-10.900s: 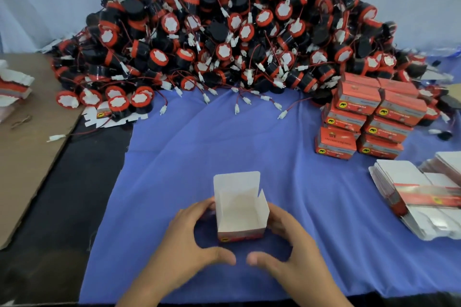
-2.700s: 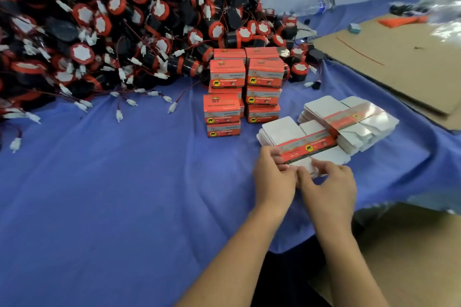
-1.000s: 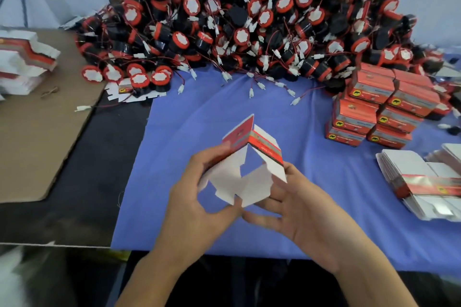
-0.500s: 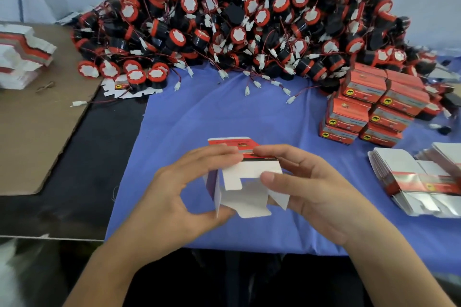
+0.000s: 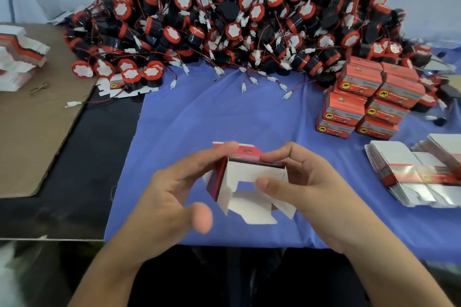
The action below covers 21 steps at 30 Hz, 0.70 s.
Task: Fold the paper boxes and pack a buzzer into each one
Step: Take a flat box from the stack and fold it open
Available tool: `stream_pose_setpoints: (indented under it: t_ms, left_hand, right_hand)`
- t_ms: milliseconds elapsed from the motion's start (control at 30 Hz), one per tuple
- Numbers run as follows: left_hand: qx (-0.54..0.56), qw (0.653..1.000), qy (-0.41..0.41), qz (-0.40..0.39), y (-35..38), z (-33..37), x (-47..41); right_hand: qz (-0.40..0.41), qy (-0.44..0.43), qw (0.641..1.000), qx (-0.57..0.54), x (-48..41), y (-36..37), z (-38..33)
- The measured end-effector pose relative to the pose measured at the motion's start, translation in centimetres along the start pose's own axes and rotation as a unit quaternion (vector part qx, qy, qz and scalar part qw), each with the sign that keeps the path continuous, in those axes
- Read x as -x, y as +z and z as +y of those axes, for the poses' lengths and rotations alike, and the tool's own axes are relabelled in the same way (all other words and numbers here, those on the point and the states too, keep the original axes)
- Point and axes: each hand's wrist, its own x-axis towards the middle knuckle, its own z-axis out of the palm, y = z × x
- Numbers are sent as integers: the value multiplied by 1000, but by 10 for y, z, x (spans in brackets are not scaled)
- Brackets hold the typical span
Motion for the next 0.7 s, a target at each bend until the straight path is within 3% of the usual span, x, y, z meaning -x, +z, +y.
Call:
stream_pose_setpoints:
  t_ms: [67, 233, 333, 467, 533, 700]
  left_hand:
    - [38, 999, -5, 30, 2, 0, 0]
    - [-30, 987, -22, 157, 26, -9, 0]
    - [-44, 972, -42, 226, 29, -12, -1]
    - [-17, 969, -59, 240, 27, -5, -1]
    - [-18, 969, -50, 241, 28, -2, -2]
    - [-51, 971, -3, 232, 39, 5, -2]
  right_hand:
    - [2, 4, 1000, 3, 2, 1, 0]
    - [11, -25, 998, 60, 5, 8, 2]
    - [-95, -36, 993, 67, 9, 2, -3]
    - [-184, -41, 982, 13, 12, -15, -4]
    - [-148, -54, 987, 23, 9, -13, 1]
    - [50, -121, 991, 38, 4, 15, 21]
